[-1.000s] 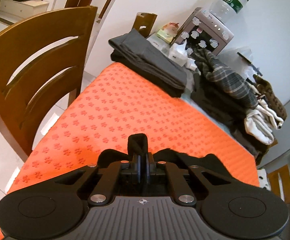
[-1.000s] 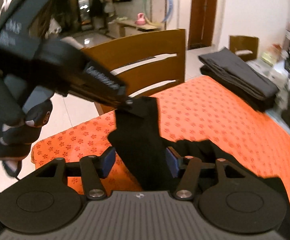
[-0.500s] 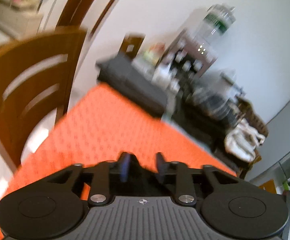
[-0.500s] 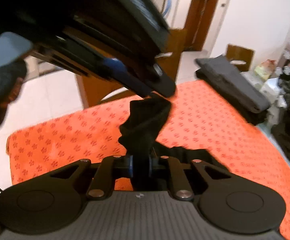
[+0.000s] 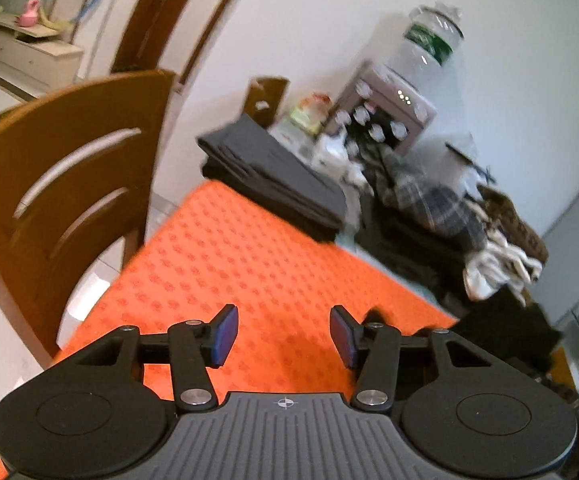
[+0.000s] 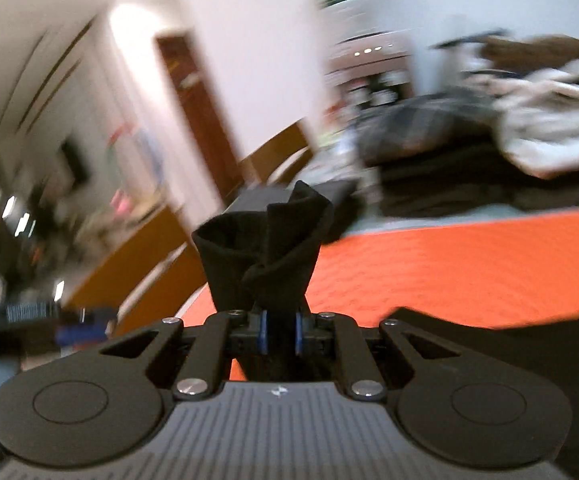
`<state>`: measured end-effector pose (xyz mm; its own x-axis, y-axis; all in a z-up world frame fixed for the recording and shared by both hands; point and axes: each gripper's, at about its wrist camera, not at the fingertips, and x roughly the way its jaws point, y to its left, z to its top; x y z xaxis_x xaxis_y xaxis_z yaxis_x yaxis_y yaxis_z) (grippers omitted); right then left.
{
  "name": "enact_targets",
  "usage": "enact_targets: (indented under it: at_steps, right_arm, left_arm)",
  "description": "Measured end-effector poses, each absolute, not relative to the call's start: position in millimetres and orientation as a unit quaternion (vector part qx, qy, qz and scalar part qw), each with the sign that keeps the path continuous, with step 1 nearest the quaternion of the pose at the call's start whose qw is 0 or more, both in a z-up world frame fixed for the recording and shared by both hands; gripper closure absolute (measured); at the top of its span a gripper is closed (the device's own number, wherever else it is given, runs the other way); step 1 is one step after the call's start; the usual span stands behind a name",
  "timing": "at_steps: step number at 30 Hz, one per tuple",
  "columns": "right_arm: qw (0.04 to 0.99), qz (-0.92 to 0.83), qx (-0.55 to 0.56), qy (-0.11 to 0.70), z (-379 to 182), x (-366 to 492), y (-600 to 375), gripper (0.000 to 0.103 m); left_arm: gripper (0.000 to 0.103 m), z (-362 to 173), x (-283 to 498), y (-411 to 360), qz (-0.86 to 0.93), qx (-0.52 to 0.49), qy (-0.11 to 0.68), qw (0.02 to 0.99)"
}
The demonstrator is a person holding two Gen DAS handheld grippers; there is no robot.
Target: Fold clothes
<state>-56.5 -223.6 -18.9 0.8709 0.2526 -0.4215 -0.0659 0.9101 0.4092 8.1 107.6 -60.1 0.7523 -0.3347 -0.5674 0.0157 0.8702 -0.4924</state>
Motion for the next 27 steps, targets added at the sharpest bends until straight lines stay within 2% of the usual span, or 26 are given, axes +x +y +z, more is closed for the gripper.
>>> enact_targets:
  at_steps: [8, 15, 23, 27]
  right_arm:
    - [0.929, -0.088, 0.295, 0.206, -55.6, -105.9, -339.7, 0.089]
    - [0.903, -0.179, 0.327, 0.214, -111.1, -134.0, -405.1, 0.09]
    - [0.906, -0.215, 0.324, 0.169, -97.8, -164.8, -451.0, 0.09]
    - [0.884, -0.238, 0.351, 0.198, -124.7, -173.3, -483.9, 0.089]
  left_arm:
    - [0.048, -67.8, 25.6, 58.3, -0.158, -0.197, 0.366, 0.896]
    - [0.048, -68.6, 33.6, 17.8, -0.194, -0.162, 0.378, 0.891]
    - [0.048, -68.8, 40.1, -14.8, -0.212, -0.141, 0.39, 0.885]
    - [0.047, -71.5, 44.4, -29.6, -0.219, -0.133, 0.399, 0.88]
